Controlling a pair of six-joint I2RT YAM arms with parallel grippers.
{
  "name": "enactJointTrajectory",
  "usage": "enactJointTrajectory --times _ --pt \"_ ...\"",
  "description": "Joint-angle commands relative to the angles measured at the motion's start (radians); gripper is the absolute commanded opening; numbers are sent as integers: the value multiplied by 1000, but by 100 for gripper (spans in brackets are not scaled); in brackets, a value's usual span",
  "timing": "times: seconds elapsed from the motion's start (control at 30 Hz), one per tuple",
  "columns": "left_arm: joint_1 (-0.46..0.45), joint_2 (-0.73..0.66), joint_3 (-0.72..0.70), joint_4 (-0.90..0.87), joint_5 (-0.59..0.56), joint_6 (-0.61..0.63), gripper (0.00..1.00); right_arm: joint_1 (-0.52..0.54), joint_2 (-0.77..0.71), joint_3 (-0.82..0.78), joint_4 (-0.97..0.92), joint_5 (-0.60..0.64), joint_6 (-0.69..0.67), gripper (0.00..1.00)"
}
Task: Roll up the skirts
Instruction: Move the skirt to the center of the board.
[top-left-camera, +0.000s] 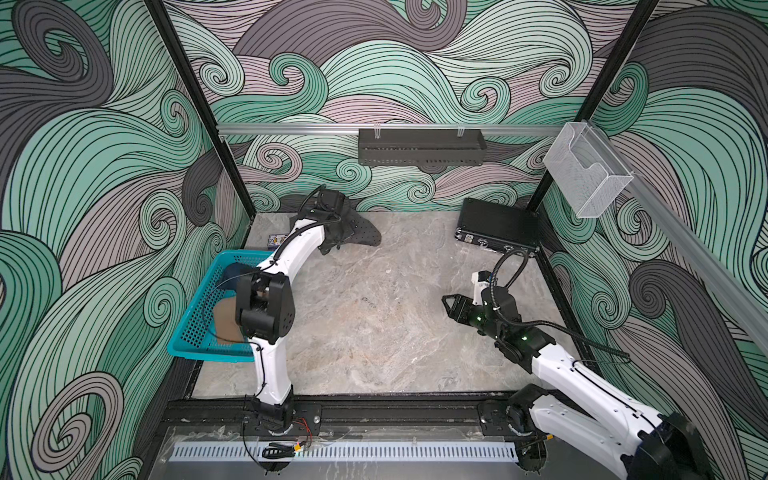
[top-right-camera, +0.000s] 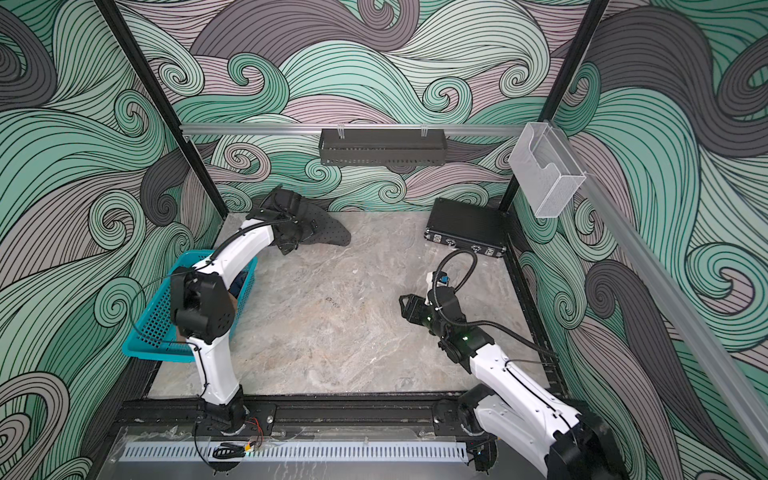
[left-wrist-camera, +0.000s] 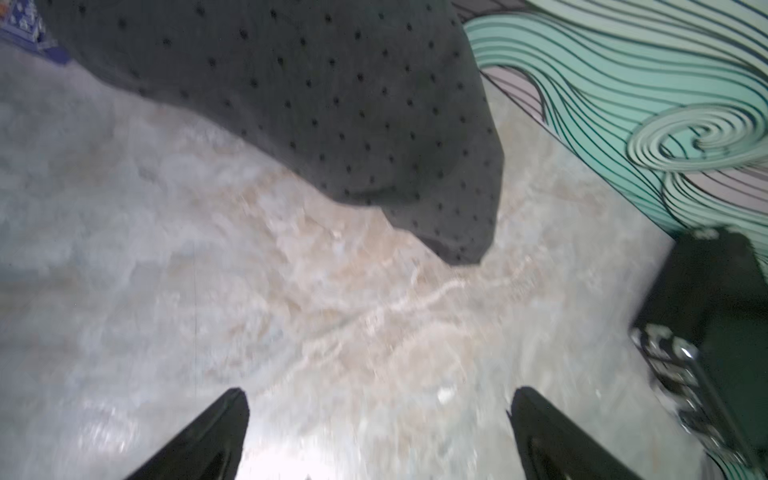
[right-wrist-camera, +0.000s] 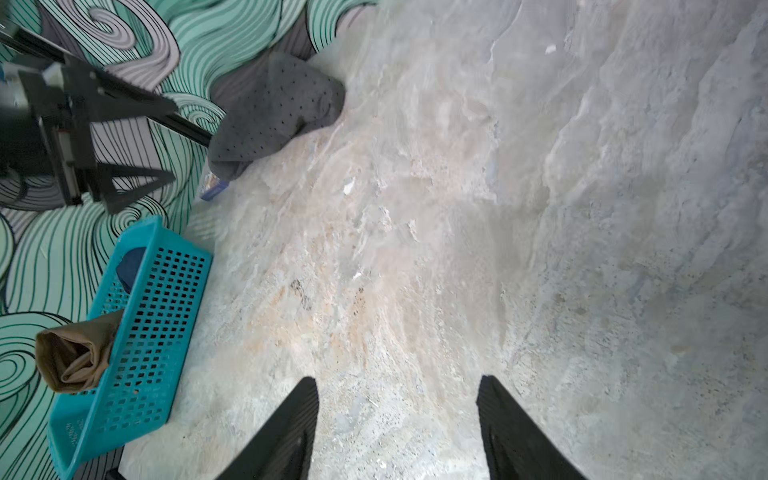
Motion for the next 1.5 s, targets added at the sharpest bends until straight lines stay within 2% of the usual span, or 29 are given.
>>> enactJointTrajectory --times 0.0,0.17,0.23,0.3,0.33,0.4,0.43,0.5,0.53,0.63,0.7,0.73,0.87,0.97,1.0,1.07,1.13,1.23,1.37,1.4,1.47 --pt "68 162 247 -49 -93 37 99 -10 40 40 -18 -77 -15 63" --pt "97 490 670 -196 -180 128 99 -14 128 80 16 -100 -28 65" --pt "106 570 727 -209 -192 118 99 -18 153 94 17 -90 -35 67" --pt "115 612 720 -188 -171 94 99 -22 178 105 19 -86 -39 70" --pt "117 624 712 -173 -153 91 95 -25 188 112 19 -81 -40 71" --pt "116 630 689 -132 -109 94 78 -32 203 118 19 -65 -41 72" --pt "115 625 669 -107 -79 91 63 -39 210 124 18 -61 -41 72" --pt "106 602 631 -81 -41 76 17 -55 216 133 7 -52 -40 72" --pt "96 590 613 -72 -24 71 0 -64 217 139 1 -48 -39 72" --pt "55 544 597 -127 49 62 0 -91 201 164 -35 -28 -38 71" --pt "20 476 521 -157 101 34 0 -102 184 186 -82 0 -51 73" --pt "-6 417 426 -137 116 18 0 -104 175 197 -105 14 -68 74" --pt "-142 76 -94 141 151 -47 0 -111 148 239 -196 11 -131 75" --pt "-241 -118 -314 177 172 -99 0 -112 134 261 -264 -27 -160 75" --pt "-264 -165 -359 176 191 -106 6 -111 133 269 -280 -35 -167 75" --pt "-309 -255 -429 150 223 -94 43 -111 134 281 -350 -69 -185 76" --pt "-321 -301 -439 74 261 -67 62 -112 149 290 -374 -106 -200 76" --pt "-315 -366 -432 -78 193 -15 74 -113 202 306 -406 -165 -229 75" --pt "-287 -466 -516 -98 184 49 80 -113 262 332 -458 -175 -249 74" --pt "-280 -479 -553 -59 203 63 80 -113 273 332 -457 -169 -246 74" --pt "-258 -484 -615 50 316 95 81 -113 309 349 -458 -134 -238 73"
